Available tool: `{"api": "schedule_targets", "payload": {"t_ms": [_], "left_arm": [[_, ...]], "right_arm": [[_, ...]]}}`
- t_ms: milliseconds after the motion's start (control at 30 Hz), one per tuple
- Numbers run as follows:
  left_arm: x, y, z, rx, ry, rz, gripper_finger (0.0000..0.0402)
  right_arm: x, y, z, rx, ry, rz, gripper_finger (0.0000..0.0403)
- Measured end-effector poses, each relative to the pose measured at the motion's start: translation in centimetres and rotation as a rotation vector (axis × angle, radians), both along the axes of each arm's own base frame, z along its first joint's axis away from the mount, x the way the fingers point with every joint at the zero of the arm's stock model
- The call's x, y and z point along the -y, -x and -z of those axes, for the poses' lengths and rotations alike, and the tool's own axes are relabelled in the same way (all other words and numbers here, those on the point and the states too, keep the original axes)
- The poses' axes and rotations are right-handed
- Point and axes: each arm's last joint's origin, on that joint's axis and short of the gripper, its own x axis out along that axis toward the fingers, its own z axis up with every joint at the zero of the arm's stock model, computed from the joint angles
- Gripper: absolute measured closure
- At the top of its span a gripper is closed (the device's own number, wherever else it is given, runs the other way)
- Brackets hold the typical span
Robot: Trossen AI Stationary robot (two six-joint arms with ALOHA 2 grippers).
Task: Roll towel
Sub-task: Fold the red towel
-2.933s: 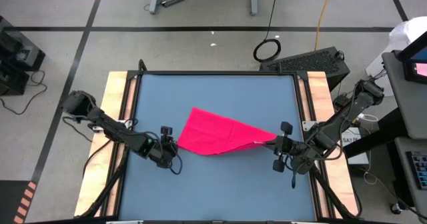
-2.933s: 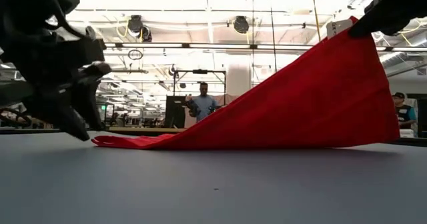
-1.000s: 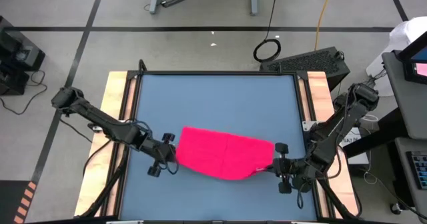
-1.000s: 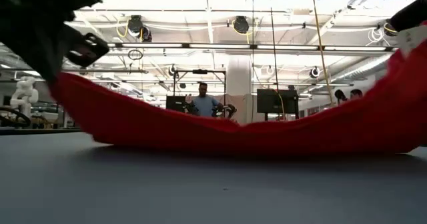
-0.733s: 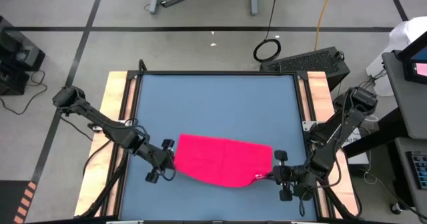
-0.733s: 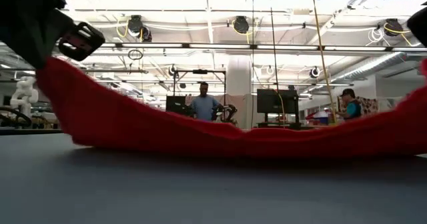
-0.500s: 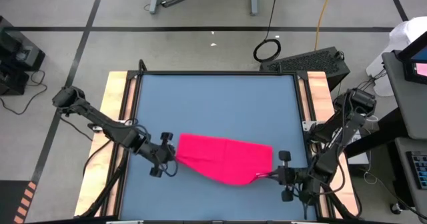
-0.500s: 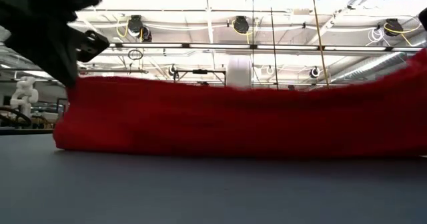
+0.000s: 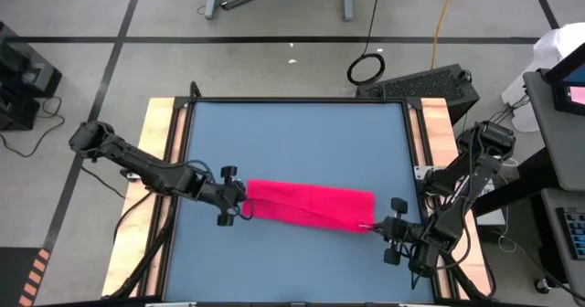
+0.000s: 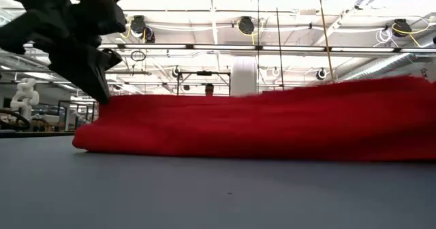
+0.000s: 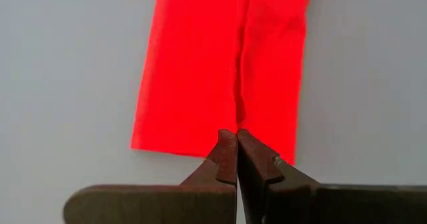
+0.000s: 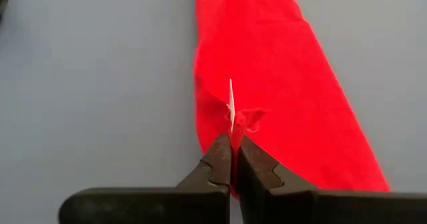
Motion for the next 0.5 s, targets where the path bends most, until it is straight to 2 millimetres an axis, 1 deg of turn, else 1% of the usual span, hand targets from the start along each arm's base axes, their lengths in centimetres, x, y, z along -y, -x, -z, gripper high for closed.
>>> {"api": "schedule_targets", "payload": {"t_ms": [67, 133, 233, 300, 400, 500], "left_arm": [[0.3, -0.1, 0.0, -0.002, 0.061, 0.039, 0.0401], [1.1, -0.1, -0.2, 0.008, 0.146, 0.099, 0.0401], [2.9, -0.1, -0.7, 0.033, 0.291, 0.214, 0.0402], [4.1, 0.0, -1.2, 0.066, 0.359, 0.286, 0.0402], [5.3, 0.1, -2.0, 0.1, 0.359, 0.325, 0.0402], [5.7, 0.1, -2.5, 0.126, 0.326, 0.314, 0.0402]], "right_arm": [[-0.3, 0.0, 0.1, -0.017, -0.042, -0.025, 0.0403], [-0.9, -0.2, 0.0, -0.032, -0.099, -0.072, 0.0403], [-2.1, -0.6, -0.6, -0.027, -0.179, -0.188, 0.0403], [-2.7, -0.8, -1.3, -0.023, -0.212, -0.266, 0.0403], [-3.0, -1.0, -2.0, -0.011, -0.212, -0.302, 0.0403], [-2.9, -1.0, -2.5, 0.0, -0.187, -0.318, 0.0403]]}}
